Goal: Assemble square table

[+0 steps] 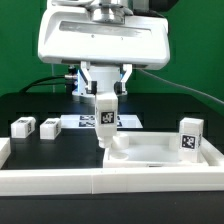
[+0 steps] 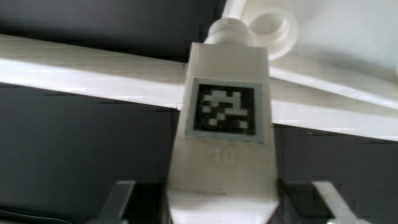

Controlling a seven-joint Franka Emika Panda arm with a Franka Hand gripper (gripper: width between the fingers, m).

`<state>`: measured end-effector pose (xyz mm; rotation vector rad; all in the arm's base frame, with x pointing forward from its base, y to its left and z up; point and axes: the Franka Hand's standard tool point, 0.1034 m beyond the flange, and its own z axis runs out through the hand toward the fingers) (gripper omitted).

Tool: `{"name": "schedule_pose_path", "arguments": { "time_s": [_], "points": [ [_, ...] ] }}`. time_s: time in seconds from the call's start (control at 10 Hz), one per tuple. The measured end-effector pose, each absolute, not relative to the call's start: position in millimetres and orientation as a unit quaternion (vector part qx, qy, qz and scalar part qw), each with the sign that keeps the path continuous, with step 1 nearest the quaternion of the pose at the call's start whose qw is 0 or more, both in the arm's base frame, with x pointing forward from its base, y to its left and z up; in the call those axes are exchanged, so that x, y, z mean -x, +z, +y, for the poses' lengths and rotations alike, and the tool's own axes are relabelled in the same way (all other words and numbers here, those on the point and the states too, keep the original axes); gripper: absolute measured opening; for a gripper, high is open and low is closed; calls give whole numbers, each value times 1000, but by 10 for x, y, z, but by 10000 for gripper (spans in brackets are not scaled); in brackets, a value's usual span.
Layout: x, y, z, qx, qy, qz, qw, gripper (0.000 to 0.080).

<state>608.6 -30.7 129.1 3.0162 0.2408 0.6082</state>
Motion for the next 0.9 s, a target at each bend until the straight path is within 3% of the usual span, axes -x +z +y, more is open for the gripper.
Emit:
{"name": "schedule_pose_path", "arguments": {
  "time_s": [0.9],
  "points": [
    [-6112,1148,-113,-978,192,78,22,285]
  ]
}}
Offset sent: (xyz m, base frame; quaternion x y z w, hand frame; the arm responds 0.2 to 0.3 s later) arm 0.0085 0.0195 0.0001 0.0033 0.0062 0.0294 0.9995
